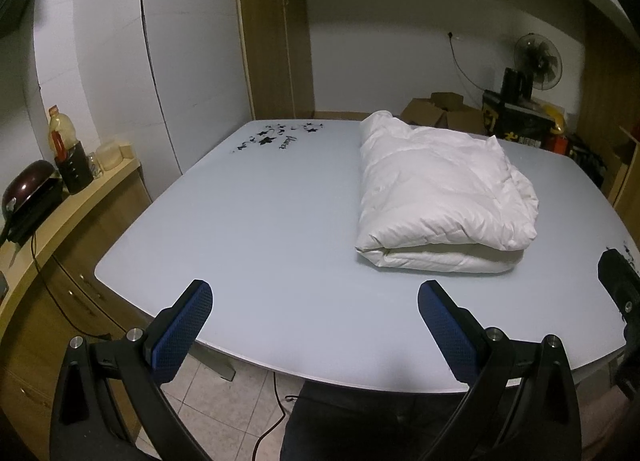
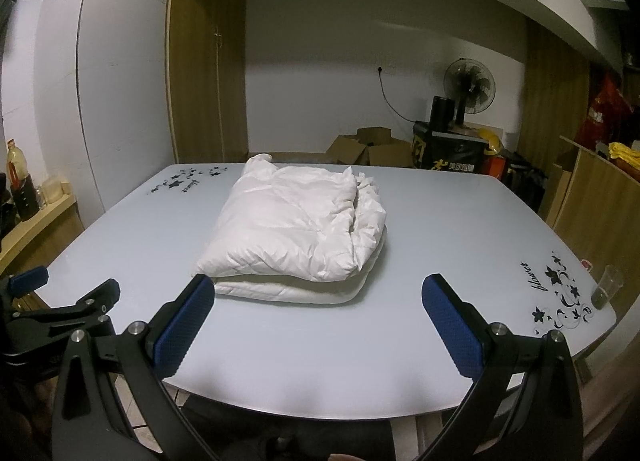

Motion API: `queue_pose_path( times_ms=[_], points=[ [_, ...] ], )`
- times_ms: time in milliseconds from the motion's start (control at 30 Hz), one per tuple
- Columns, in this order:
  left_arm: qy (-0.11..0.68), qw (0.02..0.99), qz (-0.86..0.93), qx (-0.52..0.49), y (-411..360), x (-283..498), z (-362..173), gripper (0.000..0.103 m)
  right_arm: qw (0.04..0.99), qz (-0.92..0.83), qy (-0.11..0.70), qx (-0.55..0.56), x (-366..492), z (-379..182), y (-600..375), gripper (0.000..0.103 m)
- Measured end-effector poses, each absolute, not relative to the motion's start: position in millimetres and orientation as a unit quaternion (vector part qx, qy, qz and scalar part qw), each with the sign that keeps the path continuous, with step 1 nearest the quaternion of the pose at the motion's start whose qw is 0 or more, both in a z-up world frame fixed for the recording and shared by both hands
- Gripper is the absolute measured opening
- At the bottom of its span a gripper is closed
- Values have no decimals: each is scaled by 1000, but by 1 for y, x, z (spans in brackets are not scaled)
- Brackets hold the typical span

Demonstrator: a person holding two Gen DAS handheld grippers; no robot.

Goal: Fold large clothes

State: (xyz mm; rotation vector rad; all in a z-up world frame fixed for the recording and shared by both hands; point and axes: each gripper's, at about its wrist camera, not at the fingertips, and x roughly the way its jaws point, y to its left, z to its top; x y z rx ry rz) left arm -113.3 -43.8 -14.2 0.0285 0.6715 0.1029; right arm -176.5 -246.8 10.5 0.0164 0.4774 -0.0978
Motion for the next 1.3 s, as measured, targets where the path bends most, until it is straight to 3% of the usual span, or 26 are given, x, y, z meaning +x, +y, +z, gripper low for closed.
queue_pose_path(
  times_ms=[1300],
  points=[
    [338, 940, 51, 9, -45, -113, -17, 103, 970, -43, 239, 4, -178, 14, -246, 103]
  ],
)
